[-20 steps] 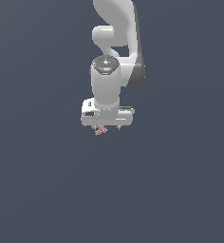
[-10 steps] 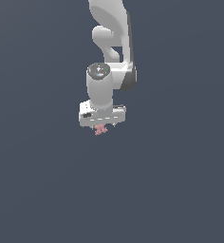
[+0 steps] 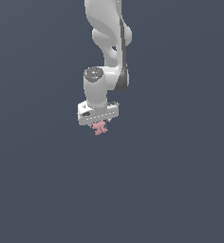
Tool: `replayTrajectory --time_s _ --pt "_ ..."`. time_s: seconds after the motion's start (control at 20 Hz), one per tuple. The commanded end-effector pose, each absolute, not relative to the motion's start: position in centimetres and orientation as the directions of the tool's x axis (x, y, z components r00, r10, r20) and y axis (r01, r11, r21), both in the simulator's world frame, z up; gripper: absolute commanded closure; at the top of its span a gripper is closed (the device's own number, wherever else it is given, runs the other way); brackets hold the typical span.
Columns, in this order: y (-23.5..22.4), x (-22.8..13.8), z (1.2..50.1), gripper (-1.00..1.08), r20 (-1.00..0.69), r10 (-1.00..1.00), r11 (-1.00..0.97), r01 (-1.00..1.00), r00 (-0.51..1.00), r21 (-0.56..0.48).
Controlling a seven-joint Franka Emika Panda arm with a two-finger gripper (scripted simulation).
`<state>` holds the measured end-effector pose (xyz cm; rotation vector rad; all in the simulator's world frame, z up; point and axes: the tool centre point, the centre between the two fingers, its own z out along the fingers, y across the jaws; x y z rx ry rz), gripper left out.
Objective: Pick up the object and move it to a goal position.
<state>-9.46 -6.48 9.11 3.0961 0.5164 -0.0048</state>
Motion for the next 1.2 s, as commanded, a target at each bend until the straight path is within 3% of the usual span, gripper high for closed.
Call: replayTrajectory --time_s 0.0,0.7,1.15 --pt "-6.8 -10.4 8.5 -0.92 -0.002 0.354 -0.935 0.354 0.935 0.001" --pt "-7.3 -12.0 7.3 -0.92 -0.001 0.397 -0.918 0.397 0.918 0.000" --pt "-7.3 -12.1 3.8 -0.92 0.000 0.400 -0.917 0.400 0.917 0.000"
